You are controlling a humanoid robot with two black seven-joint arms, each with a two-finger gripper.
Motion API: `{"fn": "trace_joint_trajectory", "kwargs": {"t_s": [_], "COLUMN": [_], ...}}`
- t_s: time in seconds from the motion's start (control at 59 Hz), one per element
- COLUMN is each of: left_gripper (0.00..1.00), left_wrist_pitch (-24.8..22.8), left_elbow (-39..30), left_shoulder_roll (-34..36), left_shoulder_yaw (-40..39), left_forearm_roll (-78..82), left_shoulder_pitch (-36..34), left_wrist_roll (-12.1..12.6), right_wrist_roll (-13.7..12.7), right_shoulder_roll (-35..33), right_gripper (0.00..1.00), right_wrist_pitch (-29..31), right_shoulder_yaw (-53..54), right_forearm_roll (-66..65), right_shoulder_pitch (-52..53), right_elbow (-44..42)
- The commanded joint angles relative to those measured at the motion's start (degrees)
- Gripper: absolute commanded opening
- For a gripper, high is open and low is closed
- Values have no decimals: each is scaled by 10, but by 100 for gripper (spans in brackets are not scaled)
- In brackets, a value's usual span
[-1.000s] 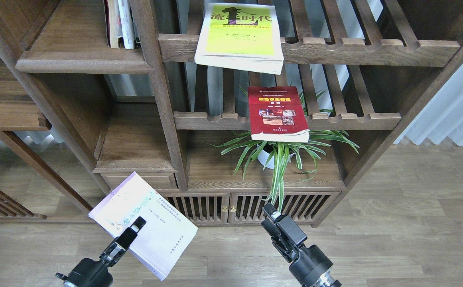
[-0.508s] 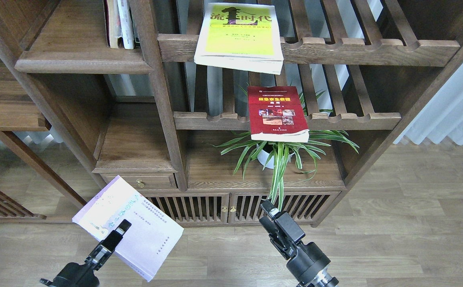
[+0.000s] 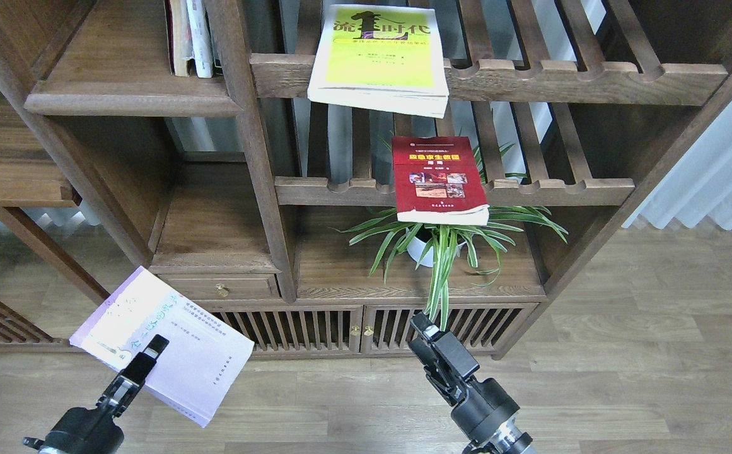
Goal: Organize books on shelf
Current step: 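Move the white book with the left gripper toward the shelf's far end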
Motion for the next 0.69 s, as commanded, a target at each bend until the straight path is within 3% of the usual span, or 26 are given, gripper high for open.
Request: {"fn": "trace_joint_trajectory", "kwargs": {"t_s": [0.0, 0.22, 0.678], "left_gripper": [0, 0, 1], "left_wrist_pitch": [0, 0, 0], "left_elbow": [0, 0, 0], "left_shoulder_roll": [0, 0, 0], "left_shoulder_yaw": [-3, -11, -52], "left_forearm_roll": [0, 2, 1], "left_shoulder_pitch": [-24, -37, -56], "left_wrist_roll": [24, 46, 43], "right_wrist_roll": [0, 0, -1], "right_shoulder_roll": [5, 6, 27], "right_gripper": [98, 98, 98], "right_wrist_pitch": [0, 0, 0], "right_shoulder_yaw": [0, 0, -3], "right_forearm_roll": [-1, -1, -2], "right_shoulder_pitch": [1, 1, 13], "right_elbow": [-2, -3, -24]}}
